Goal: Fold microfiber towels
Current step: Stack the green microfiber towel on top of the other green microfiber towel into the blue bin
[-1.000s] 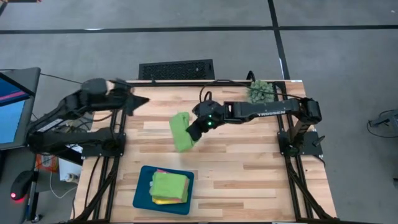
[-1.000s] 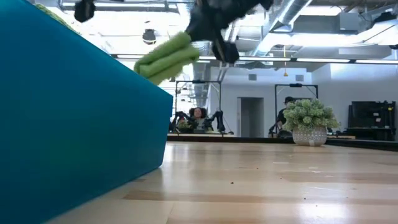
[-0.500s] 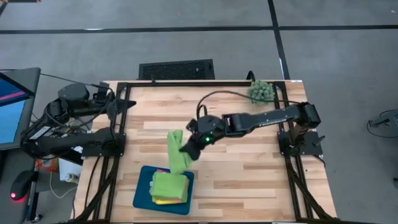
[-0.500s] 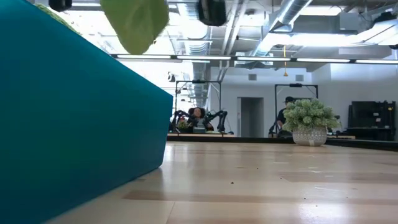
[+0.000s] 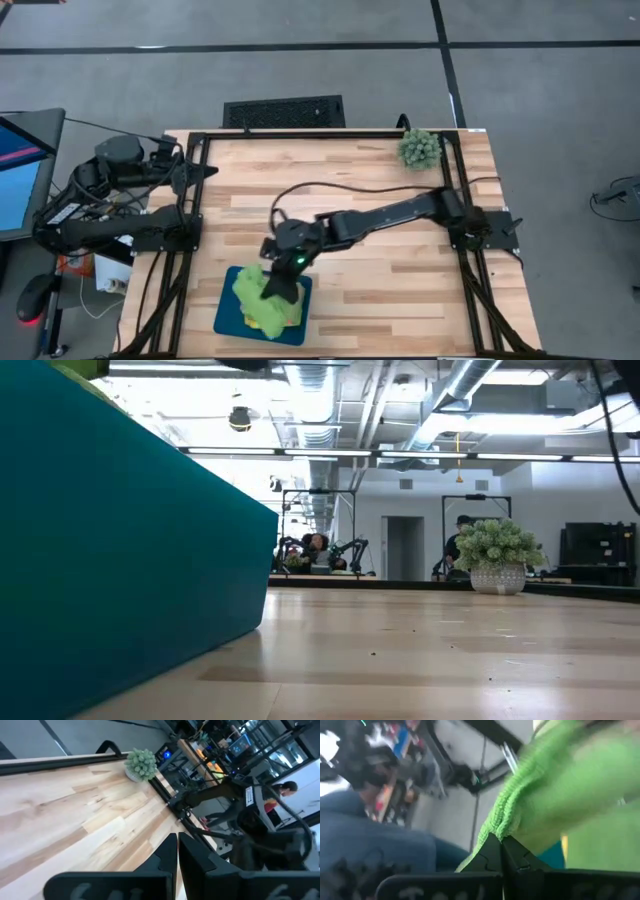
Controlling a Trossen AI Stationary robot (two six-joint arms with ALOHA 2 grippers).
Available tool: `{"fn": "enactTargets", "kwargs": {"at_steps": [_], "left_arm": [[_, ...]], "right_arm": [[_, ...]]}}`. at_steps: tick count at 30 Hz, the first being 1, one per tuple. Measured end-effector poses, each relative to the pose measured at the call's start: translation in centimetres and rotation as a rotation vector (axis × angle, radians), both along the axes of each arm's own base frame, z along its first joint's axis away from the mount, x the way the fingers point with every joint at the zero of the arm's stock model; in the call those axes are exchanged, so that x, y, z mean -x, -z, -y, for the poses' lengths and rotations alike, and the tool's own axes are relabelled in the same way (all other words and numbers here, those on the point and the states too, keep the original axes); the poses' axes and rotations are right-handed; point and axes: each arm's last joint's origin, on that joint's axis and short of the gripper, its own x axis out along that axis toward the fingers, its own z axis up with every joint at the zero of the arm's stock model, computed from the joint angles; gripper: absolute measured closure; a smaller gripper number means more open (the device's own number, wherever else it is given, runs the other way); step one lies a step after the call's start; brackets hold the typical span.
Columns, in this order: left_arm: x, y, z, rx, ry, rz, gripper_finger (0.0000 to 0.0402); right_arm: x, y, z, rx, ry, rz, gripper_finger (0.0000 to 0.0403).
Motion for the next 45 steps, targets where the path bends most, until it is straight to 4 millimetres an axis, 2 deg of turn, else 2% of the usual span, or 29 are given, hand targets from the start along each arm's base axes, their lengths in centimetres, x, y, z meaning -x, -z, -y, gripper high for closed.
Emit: {"fn": "enactTargets", "kwargs": {"at_steps": [5, 10, 12, 16, 20, 23, 27, 34, 41, 45], "left_arm": [[0.0, 0.0, 0.0, 0.0, 0.0, -0.005, 0.0395], [0.0, 0.1, 0.0, -0.036, -0.007, -0.015, 0.0395], [0.1, 0.1, -0.1, -0.05, -0.015, -0.028, 0.0395], [0.1, 0.2, -0.2, -0.061, -0.053, -0.042, 0.0395], [0.1, 0.2, -0.2, -0.064, -0.053, -0.044, 0.0395], [0.1, 0.2, -0.2, -0.064, -0.052, -0.047, 0.0395], [0.1, 0.2, -0.2, -0.074, -0.051, -0.049, 0.0395], [0.1, 0.2, -0.2, -0.084, -0.057, -0.053, 0.0395], [0.1, 0.2, -0.2, -0.108, -0.053, -0.06, 0.0395], [0.1, 0.2, -0.2, -0.109, -0.055, -0.061, 0.0395]], "right_arm": [[-1.7, 1.1, -0.7, -0.01, -0.128, 0.0, 0.0399], [-1.9, 2.4, -0.6, -0.011, -0.245, 0.0, 0.0399], [-1.9, 3.3, -0.1, -0.02, -0.278, -0.059, 0.0399], [-2.5, 4.6, 0.5, -0.045, -0.317, -0.061, 0.0399], [-2.7, 5.7, 0.2, -0.055, -0.348, -0.077, 0.0399], [-2.8, 5.9, 0.7, -0.057, -0.348, -0.084, 0.0399], [-3.0, 5.0, 1.3, -0.078, -0.36, -0.059, 0.0399], [-2.5, 4.2, -1.1, -0.084, -0.417, -0.024, 0.0399], [-3.3, 6.9, -1.2, -0.083, -0.412, -0.07, 0.0399], [-3.8, 7.3, 0.1, -0.084, -0.387, -0.074, 0.0399]]}}
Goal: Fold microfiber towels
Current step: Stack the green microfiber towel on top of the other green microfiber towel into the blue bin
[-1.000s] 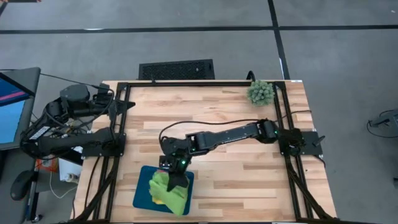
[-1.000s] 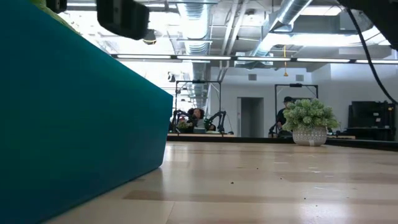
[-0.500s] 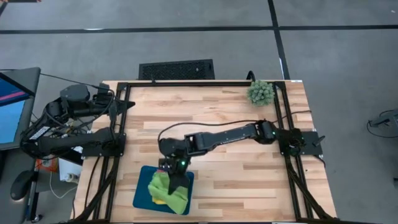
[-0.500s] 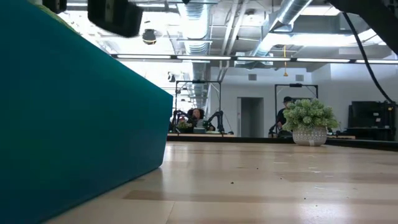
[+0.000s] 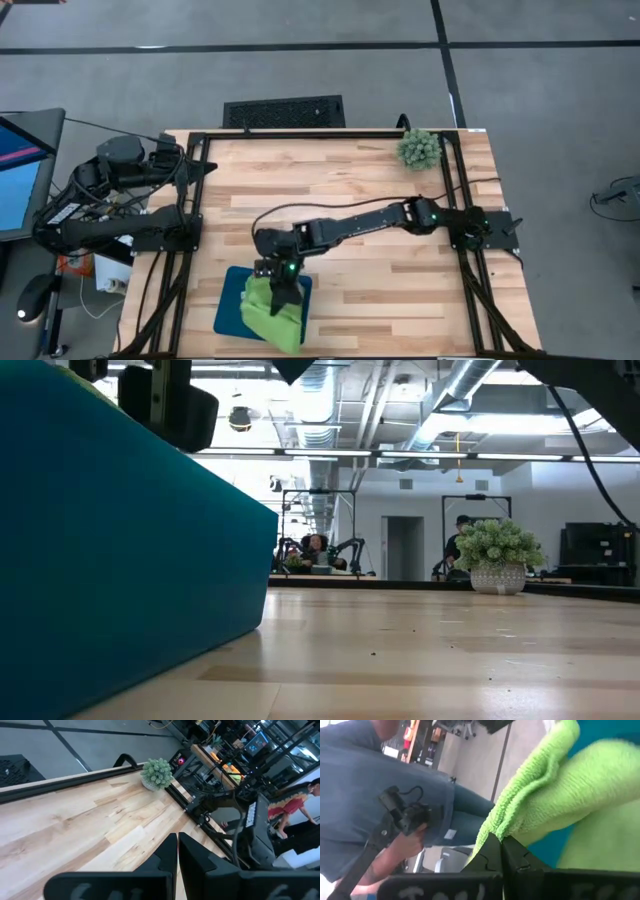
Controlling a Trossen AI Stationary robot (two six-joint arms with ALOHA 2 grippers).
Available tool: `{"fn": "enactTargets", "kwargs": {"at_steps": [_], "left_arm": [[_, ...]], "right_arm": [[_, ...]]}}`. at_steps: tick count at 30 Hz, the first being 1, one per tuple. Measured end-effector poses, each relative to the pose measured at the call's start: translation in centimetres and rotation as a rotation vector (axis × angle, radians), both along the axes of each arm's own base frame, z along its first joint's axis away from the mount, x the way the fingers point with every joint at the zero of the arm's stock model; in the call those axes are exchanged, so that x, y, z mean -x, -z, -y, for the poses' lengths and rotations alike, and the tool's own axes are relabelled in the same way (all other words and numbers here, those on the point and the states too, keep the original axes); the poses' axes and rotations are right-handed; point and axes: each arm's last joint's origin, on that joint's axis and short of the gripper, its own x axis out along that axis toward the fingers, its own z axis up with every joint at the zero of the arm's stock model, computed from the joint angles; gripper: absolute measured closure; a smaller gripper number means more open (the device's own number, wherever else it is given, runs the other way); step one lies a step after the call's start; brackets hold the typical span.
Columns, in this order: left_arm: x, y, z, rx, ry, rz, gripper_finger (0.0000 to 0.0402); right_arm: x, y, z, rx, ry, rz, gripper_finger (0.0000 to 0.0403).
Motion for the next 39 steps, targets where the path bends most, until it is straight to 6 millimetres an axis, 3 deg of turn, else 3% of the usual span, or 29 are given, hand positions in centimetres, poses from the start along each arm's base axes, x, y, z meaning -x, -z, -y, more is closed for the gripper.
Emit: {"fn": "enactTargets", "kwargs": {"at_steps": [10, 15, 18, 25, 30, 33, 39], "left_arm": [[0.0, 0.0, 0.0, 0.0, -0.001, 0.0, 0.0395], [0.0, 0.0, 0.0, 0.0, -0.002, 0.0, 0.0395], [0.0, 0.0, 0.0, -0.002, -0.002, 0.0, 0.0395], [0.0, 0.0, 0.0, -0.008, -0.01, -0.003, 0.0395], [0.0, 0.0, -0.1, -0.014, -0.023, -0.005, 0.0395], [0.0, 0.0, -0.1, -0.015, -0.025, -0.005, 0.0395], [0.0, 0.0, -0.1, -0.016, -0.027, -0.006, 0.0395]], "right_arm": [[-0.7, 0.5, 4.5, 0.03, 0.067, -0.015, 0.0399], [-0.7, 2.2, 5.0, 0.105, 0.089, -0.044, 0.039], [-0.5, 2.4, 5.4, 0.186, 0.107, -0.025, 0.0381], [-0.6, 2.5, 6.9, 0.195, 0.137, -0.037, 0.0386], [-0.6, 2.4, 6.9, 0.194, 0.137, -0.025, 0.039], [-0.7, 1.2, 6.5, 0.165, 0.121, 0.034, 0.0398], [-0.9, -0.5, 4.1, 0.092, 0.096, 0.12, 0.0399]]}}
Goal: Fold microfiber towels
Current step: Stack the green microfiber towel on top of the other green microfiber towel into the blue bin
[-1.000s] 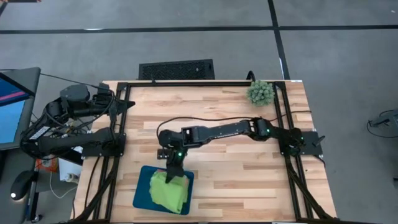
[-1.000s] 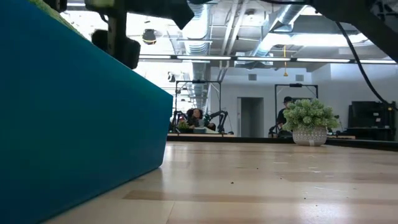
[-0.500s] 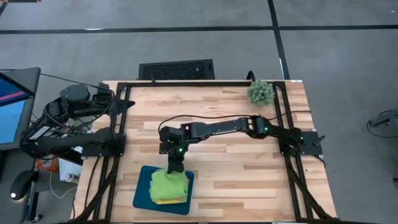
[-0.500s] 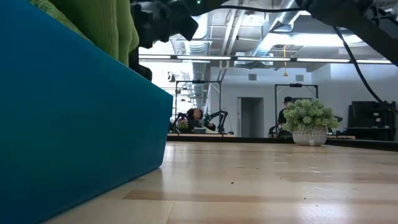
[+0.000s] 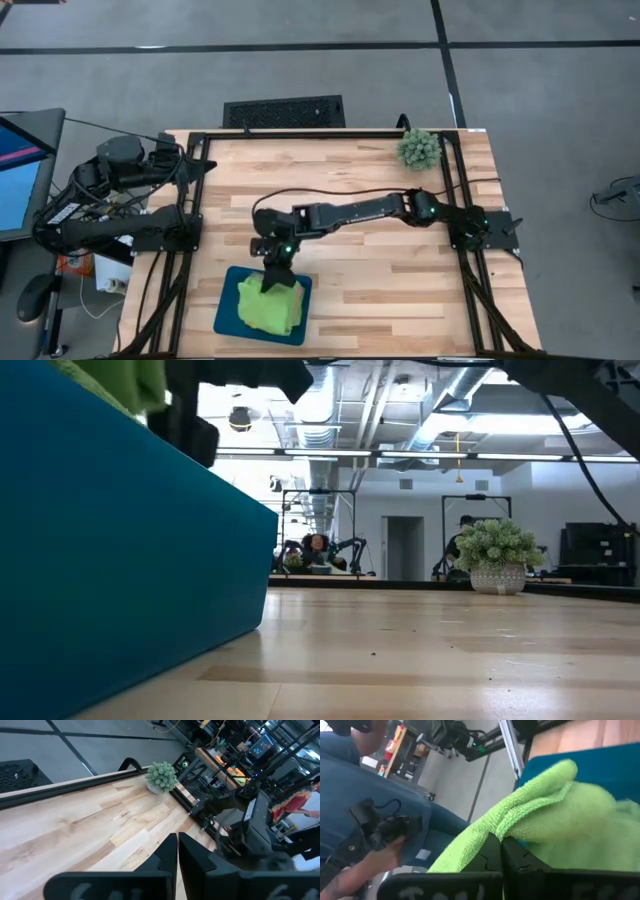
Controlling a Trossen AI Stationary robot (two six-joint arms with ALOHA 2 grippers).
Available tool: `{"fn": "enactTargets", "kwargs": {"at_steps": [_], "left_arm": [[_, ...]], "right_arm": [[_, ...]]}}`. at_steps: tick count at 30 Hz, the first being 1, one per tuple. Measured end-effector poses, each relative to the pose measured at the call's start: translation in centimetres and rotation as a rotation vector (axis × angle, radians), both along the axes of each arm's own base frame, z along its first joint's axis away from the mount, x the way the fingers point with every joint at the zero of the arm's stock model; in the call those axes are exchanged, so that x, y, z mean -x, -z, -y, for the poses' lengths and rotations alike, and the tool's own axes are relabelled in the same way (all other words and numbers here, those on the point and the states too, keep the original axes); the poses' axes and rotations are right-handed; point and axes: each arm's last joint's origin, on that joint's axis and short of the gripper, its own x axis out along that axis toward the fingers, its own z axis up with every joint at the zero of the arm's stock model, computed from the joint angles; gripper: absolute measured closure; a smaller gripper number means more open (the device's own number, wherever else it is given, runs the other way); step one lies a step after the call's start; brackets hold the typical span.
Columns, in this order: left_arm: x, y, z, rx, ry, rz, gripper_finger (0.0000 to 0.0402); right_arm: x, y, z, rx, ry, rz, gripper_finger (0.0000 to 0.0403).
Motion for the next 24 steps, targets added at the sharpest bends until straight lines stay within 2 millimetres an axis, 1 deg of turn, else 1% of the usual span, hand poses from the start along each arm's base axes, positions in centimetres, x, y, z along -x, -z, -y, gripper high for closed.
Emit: {"fn": "enactTargets", "kwargs": {"at_steps": [3, 5, 9, 14, 19, 22, 24], "left_arm": [[0.0, 0.0, 0.0, -0.001, -0.003, 0.0, 0.0395], [0.0, 0.0, 0.0, -0.002, -0.004, -0.001, 0.0395], [0.0, 0.0, -0.1, -0.014, -0.019, -0.008, 0.0395], [0.0, 0.1, -0.1, -0.011, -0.019, -0.012, 0.0395], [0.1, 0.2, 0.0, -0.004, -0.019, -0.025, 0.0395], [0.1, 0.3, 0.0, 0.0, -0.019, -0.033, 0.0395], [0.1, 0.3, 0.0, 0.002, -0.018, -0.038, 0.0395]], "right_arm": [[-0.1, 0.3, -0.9, 0.024, 0.021, 0.019, 0.0399], [-0.1, 0.9, -1.0, 0.039, 0.033, -0.017, 0.0396], [0.1, 1.4, 0.1, 0.1, 0.085, -0.065, 0.0393], [0.7, 2.4, 1.7, 0.145, 0.106, -0.183, 0.0383], [1.3, 3.0, 1.2, 0.267, 0.103, -0.196, 0.0367], [1.4, 3.1, 1.1, 0.288, 0.105, -0.194, 0.0354], [1.3, 3.1, 1.6, 0.286, 0.117, -0.2, 0.034]]}}
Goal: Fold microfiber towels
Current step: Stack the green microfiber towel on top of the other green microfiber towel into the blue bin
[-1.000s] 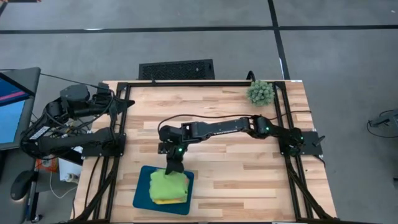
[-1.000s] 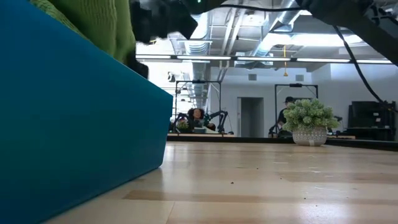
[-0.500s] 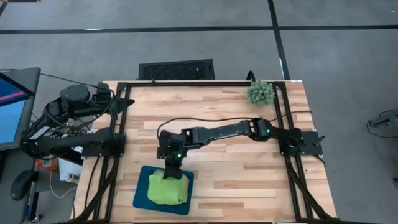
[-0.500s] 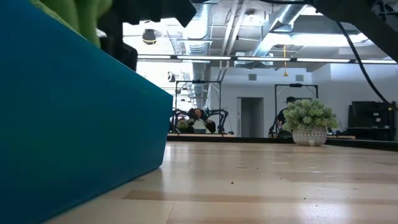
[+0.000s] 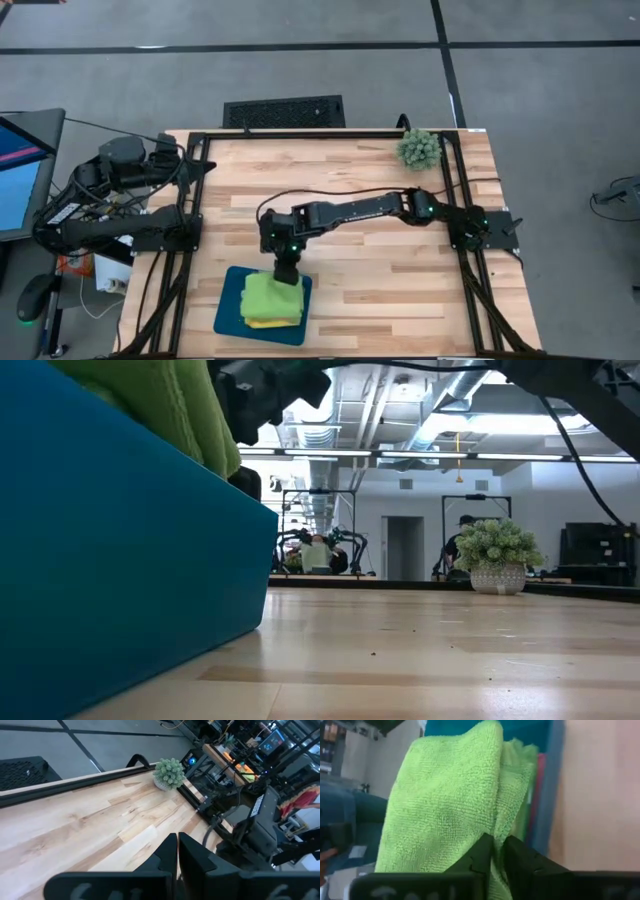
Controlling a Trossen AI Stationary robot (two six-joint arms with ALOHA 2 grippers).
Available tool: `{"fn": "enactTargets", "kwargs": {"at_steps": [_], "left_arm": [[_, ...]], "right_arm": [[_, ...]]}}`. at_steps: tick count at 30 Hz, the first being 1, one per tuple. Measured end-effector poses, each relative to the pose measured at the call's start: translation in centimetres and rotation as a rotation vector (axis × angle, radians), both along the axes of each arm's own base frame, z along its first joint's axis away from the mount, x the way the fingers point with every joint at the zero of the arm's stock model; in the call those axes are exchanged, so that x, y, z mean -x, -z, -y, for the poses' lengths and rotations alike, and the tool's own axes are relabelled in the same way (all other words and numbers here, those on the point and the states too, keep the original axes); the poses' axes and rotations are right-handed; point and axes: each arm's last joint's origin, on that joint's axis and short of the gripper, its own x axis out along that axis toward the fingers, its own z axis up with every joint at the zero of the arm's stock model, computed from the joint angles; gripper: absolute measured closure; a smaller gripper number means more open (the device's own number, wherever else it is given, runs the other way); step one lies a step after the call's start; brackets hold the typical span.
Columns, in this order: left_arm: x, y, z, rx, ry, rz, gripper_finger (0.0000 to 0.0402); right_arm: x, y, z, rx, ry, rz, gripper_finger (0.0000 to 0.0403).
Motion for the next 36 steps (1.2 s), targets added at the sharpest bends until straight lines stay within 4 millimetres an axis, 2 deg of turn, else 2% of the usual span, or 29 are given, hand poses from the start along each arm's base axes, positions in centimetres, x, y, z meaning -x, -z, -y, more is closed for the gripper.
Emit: {"fn": "enactTargets", "kwargs": {"at_steps": [4, 7, 11, 14, 18, 21, 24, 28, 32, 36], "left_arm": [[0.1, 0.2, 0.0, 0.01, -0.001, -0.017, 0.0395], [0.1, 0.4, 0.1, 0.02, -0.001, -0.036, 0.0395], [0.2, 0.6, 0.1, 0.029, -0.002, -0.057, 0.0395], [0.3, 0.7, 0.1, 0.039, 0.004, -0.07, 0.0395], [0.4, 1.0, 0.2, 0.061, 0.001, -0.094, 0.0395], [0.4, 1.2, 0.2, 0.072, 0.0, -0.11, 0.0395], [0.4, 1.2, 0.2, 0.073, 0.0, -0.113, 0.0395], [0.5, 1.2, 0.2, 0.072, 0.0, -0.118, 0.0395], [0.5, 1.2, 0.2, 0.067, -0.009, -0.12, 0.0395], [0.5, 1.2, 0.2, 0.08, -0.029, -0.114, 0.0395]], "right_arm": [[0.1, -0.8, 1.2, -0.02, 0.051, -0.015, 0.0309], [0.5, -3.0, 1.8, -0.023, 0.063, 0.029, 0.029], [1.2, -5.8, 1.4, -0.005, 0.066, 0.096, 0.0275], [1.2, -7.5, -0.4, 0.1, 0.091, 0.239, 0.0275], [1.3, -9.8, -4.7, 0.272, 0.132, 0.52, 0.0289], [1.2, -8.2, -7.4, 0.354, 0.188, 0.61, 0.0306], [1.4, -4.5, -9.0, 0.37, 0.27, 0.632, 0.0327], [2.4, 0.1, -10.0, 0.337, 0.383, 0.657, 0.0352], [3.6, 2.3, -10.7, 0.316, 0.468, 0.702, 0.0375], [4.9, 5.0, -10.6, 0.411, 0.508, 0.645, 0.0391]]}}
